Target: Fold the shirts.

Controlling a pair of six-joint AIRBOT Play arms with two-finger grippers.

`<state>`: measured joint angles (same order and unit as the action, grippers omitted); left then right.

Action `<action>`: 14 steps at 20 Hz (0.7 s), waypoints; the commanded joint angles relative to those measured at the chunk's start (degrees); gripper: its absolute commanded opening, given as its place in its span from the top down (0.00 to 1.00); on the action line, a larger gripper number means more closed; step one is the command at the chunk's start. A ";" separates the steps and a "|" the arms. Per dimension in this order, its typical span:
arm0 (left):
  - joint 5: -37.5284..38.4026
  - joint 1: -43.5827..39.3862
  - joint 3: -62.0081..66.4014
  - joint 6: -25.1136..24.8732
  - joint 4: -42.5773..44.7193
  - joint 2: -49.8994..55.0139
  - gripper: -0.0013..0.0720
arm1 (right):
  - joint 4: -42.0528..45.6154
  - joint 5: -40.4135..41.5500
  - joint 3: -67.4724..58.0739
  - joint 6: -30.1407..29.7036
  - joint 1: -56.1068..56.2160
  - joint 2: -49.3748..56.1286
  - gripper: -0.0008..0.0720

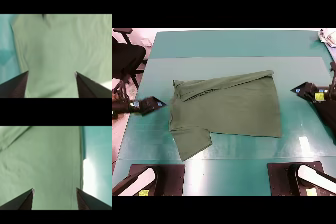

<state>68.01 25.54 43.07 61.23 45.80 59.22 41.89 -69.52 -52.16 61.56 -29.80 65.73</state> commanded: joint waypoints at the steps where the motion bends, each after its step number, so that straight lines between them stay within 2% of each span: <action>1: 0.68 0.31 -7.89 3.76 1.14 -1.01 0.02 | 0.22 -0.90 7.74 0.28 -2.19 -5.92 0.18; 4: -2.03 0.31 -11.56 6.29 5.46 -1.01 0.02 | 0.11 -1.64 10.91 0.59 -3.76 -8.28 0.18; 6: -3.52 0.31 -13.44 6.32 7.54 -0.81 0.02 | 0.11 -1.51 12.22 0.61 -3.96 -9.38 0.18; 11: -5.14 0.13 -14.69 6.21 5.40 -0.70 0.02 | -0.35 -1.49 12.72 0.59 -3.96 -10.12 0.18; 14: -6.99 0.13 -14.75 4.15 1.05 -0.68 0.03 | -0.37 -1.46 12.72 0.59 -3.93 -10.12 0.18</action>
<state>63.24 25.69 28.73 66.92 49.47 58.50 41.60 -70.98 -39.68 62.19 -33.69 55.86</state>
